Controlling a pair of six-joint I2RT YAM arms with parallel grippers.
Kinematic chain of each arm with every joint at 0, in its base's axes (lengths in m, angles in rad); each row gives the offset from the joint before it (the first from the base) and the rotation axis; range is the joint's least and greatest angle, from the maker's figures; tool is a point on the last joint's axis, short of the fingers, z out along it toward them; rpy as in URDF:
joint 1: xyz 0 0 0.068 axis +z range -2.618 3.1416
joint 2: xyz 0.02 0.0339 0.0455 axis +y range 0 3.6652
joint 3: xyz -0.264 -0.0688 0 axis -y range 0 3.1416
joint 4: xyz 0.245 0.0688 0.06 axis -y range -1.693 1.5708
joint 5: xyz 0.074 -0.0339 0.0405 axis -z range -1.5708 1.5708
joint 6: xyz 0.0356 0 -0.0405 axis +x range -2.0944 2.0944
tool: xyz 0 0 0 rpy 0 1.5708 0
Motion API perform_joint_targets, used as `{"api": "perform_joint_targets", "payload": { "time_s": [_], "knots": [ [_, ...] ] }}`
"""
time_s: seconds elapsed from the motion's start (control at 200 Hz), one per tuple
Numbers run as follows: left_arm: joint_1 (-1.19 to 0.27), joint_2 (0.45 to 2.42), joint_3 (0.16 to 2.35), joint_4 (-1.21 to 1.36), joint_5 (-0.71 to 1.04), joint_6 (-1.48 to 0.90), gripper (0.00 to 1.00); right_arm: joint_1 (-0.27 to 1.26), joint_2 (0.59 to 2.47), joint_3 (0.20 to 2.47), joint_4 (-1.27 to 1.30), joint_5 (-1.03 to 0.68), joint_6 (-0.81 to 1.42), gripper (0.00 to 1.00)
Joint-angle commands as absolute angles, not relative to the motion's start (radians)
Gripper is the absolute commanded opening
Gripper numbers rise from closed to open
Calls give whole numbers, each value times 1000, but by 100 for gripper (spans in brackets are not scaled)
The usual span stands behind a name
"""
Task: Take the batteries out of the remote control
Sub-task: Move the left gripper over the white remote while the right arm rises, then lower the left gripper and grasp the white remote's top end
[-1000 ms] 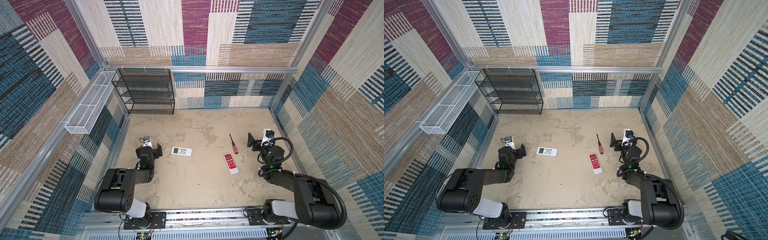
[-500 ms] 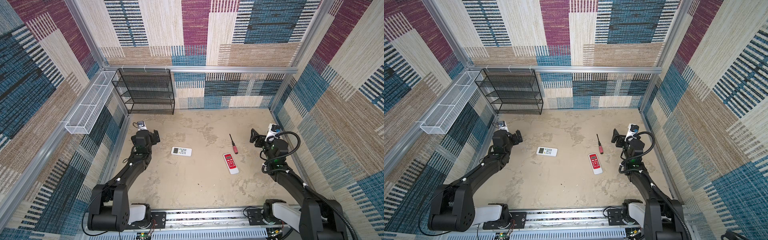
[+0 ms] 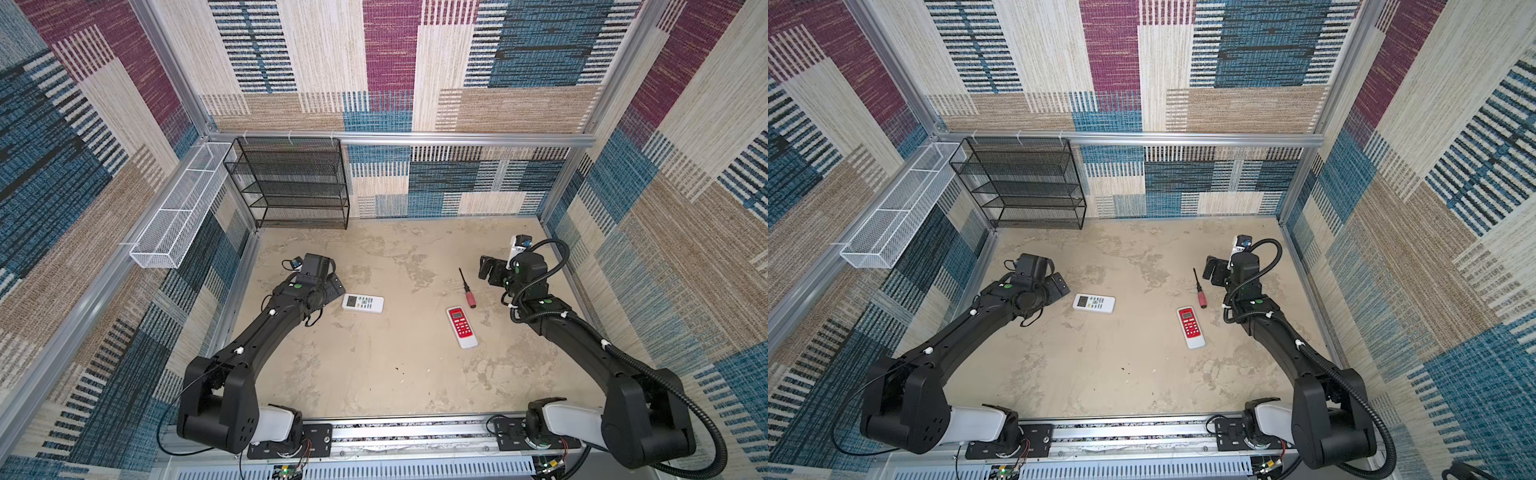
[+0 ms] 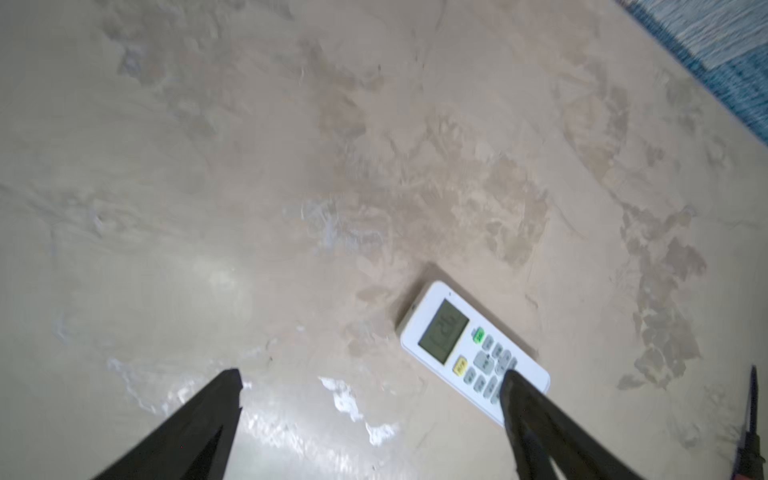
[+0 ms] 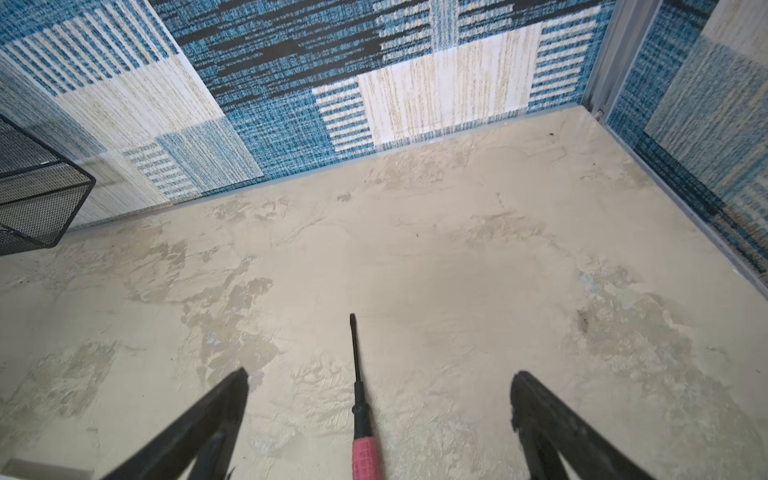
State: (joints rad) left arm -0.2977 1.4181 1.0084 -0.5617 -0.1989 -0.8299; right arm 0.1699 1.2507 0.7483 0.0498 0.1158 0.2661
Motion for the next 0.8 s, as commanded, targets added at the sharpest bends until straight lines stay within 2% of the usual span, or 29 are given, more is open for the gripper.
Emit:
{"api": "perform_joint_targets", "payload": {
  "time_s": [0.0, 0.175, 0.3, 0.796],
  "knots": [
    [-358, 1473, 1052, -721, -136, -1024, 99, 204, 1255, 759, 14, 117, 290, 100],
    [-434, 1595, 1129, -716, -60, -1129, 99, 226, 1258, 743, 31, 79, 267, 100],
    [-468, 1659, 1157, -715, -69, -1219, 99, 229, 1251, 726, 42, 74, 256, 100],
    [-482, 1891, 1312, -681, -76, -1320, 99, 229, 1241, 693, 99, 0, 225, 100]
  ]
}}
